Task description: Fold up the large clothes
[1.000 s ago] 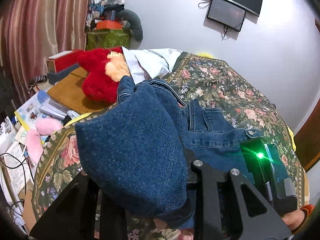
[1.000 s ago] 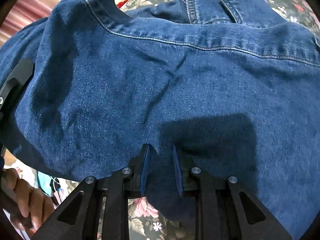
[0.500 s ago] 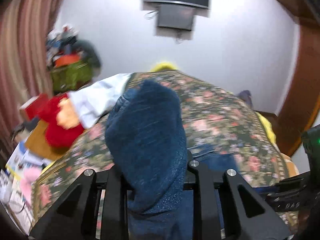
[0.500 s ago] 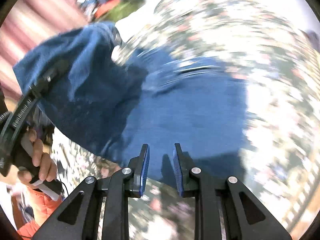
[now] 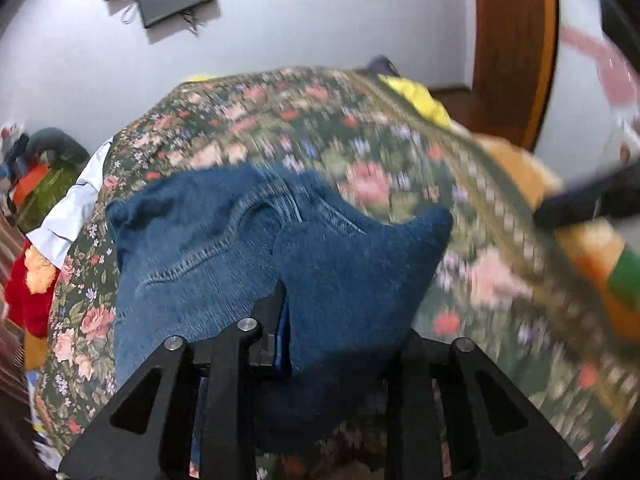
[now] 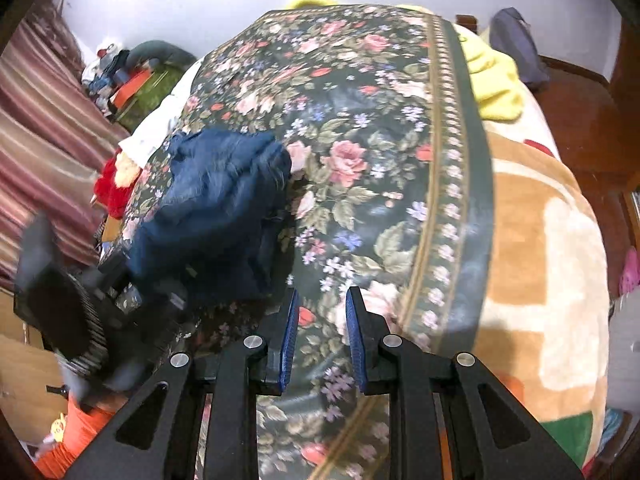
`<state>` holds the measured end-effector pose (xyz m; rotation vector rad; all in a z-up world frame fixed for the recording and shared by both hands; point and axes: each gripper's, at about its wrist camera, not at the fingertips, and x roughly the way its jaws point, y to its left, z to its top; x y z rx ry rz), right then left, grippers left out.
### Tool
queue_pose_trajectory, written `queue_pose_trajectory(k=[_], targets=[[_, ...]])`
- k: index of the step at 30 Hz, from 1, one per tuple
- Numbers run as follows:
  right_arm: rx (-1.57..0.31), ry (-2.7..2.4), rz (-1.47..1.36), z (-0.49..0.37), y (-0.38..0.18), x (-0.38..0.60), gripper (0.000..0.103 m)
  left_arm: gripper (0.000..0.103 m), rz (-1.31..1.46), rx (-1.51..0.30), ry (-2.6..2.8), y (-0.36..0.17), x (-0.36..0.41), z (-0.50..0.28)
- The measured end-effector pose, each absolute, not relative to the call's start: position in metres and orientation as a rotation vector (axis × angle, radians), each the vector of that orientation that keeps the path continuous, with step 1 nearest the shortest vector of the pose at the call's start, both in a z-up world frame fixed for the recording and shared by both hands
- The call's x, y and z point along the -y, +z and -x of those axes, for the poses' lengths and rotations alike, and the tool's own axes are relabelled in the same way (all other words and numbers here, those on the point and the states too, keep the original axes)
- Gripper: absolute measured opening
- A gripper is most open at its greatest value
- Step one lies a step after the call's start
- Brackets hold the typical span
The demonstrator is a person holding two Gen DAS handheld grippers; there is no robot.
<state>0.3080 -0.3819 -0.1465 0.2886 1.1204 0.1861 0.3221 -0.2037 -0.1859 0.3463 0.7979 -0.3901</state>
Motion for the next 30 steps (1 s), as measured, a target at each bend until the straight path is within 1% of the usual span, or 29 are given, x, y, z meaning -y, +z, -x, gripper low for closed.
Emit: queue_pose_trajectory(k=[2, 3, 5, 6, 7, 9, 11, 12, 14, 16, 18, 20, 23, 25, 27, 28, 29, 30], targets=[[-1.111, 0.186, -0.273, -0.304, -0.142, 0.382, 0.019, 0.038, -0.335, -0.812, -0.41, -0.184, 0.196, -0.314], [-1.104, 0.185, -0.258, -0.303, -0.139, 0.379, 0.019, 0.043, -0.314, -0.818, -0.434, -0.179, 0.191, -0.309], [-1.082, 0.197, -0.23, -0.304, -0.132, 0.371, 0.019, 0.06, -0.278, -0.83, -0.472, -0.17, 0.184, -0.301], [-1.063, 0.215, -0.213, -0.304, -0.124, 0.363, 0.019, 0.063, -0.254, -0.83, -0.475, -0.163, 0.178, -0.296], [-1.049, 0.231, -0.2, -0.307, -0.118, 0.357, 0.019, 0.064, -0.237, -0.825, -0.468, -0.158, 0.175, -0.294], [-1.021, 0.261, -0.177, -0.31, -0.108, 0.344, 0.019, 0.065, -0.185, -0.795, -0.451, -0.14, 0.154, -0.292], [-0.98, 0.29, -0.141, -0.315, -0.094, 0.325, 0.019, 0.071, -0.143, -0.77, -0.423, -0.126, 0.133, -0.291], [-0.969, 0.299, -0.123, -0.318, -0.09, 0.317, 0.019, 0.073, -0.132, -0.749, -0.385, -0.119, 0.12, -0.292], [-0.945, 0.317, -0.079, -0.324, -0.083, 0.298, 0.019, 0.081, -0.135, -0.707, -0.292, -0.107, 0.095, -0.297], [-0.934, 0.338, -0.043, -0.332, -0.082, 0.278, 0.019, 0.083, -0.129, -0.703, -0.217, -0.105, 0.071, -0.306], [-0.953, 0.359, -0.011, -0.342, -0.091, 0.257, 0.019, 0.083, -0.091, -0.743, -0.181, -0.114, 0.052, -0.318], [-0.995, 0.362, 0.032, -0.353, -0.111, 0.24, 0.019, 0.083, -0.055, -0.812, -0.175, -0.132, 0.04, -0.329], [-1.095, 0.291, 0.149, -0.368, -0.156, 0.226, 0.019, 0.083, -0.064, -0.928, -0.164, -0.173, 0.037, -0.342], [-1.131, 0.274, 0.24, -0.37, -0.183, 0.224, 0.021, 0.085, -0.077, -0.971, -0.175, -0.199, 0.038, -0.341], [-1.117, 0.255, 0.274, -0.364, -0.196, 0.23, 0.042, 0.09, -0.085, -0.955, -0.158, -0.209, 0.039, -0.334], [-1.094, 0.215, 0.289, -0.362, -0.198, 0.236, 0.075, 0.092, -0.101, -0.931, -0.142, -0.21, 0.04, -0.33], [-1.074, 0.161, 0.308, -0.359, -0.198, 0.243, 0.101, 0.092, -0.111, -0.92, -0.143, -0.209, 0.041, -0.327], [-1.062, 0.143, 0.304, -0.357, -0.2, 0.25, 0.103, 0.092, -0.115, -0.919, -0.147, -0.209, 0.04, -0.325]])
